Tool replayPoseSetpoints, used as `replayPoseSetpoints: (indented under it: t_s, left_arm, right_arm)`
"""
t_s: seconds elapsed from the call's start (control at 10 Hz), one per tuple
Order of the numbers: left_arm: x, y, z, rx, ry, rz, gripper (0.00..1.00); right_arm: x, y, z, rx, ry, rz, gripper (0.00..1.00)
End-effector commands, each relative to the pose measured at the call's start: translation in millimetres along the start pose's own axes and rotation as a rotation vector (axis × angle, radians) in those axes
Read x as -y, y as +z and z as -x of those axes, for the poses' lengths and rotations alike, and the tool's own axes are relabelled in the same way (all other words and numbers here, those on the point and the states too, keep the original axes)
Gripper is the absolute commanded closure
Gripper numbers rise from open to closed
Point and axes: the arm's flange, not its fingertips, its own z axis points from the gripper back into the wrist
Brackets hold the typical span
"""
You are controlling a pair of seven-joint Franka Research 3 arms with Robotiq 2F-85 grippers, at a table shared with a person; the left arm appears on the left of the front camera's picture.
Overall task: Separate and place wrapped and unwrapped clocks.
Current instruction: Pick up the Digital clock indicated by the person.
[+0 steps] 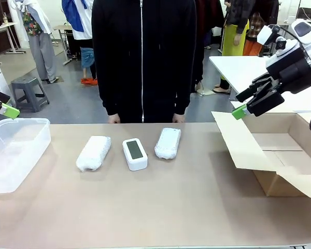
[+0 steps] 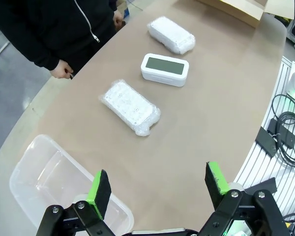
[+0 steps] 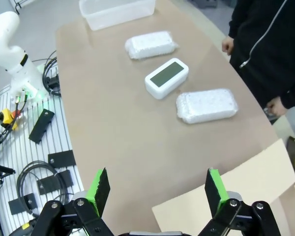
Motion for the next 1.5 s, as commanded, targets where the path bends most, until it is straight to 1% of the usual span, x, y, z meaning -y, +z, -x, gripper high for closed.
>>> replayPoseSetpoints:
  t_s: [0.0,1.4]
  left_arm:
    - [-0.6,1.6,0.4,0.010,-0.001,0.001,0.00]
    - [-0.6,1.6,0.4,0.010,-0.001,0.001,0.00]
  right_arm:
    - [-0.5,2.4,1.8,0.011,0.013,-0.019,0.00]
    - [-0.5,2.4,1.8,0.011,0.013,-0.019,0.00]
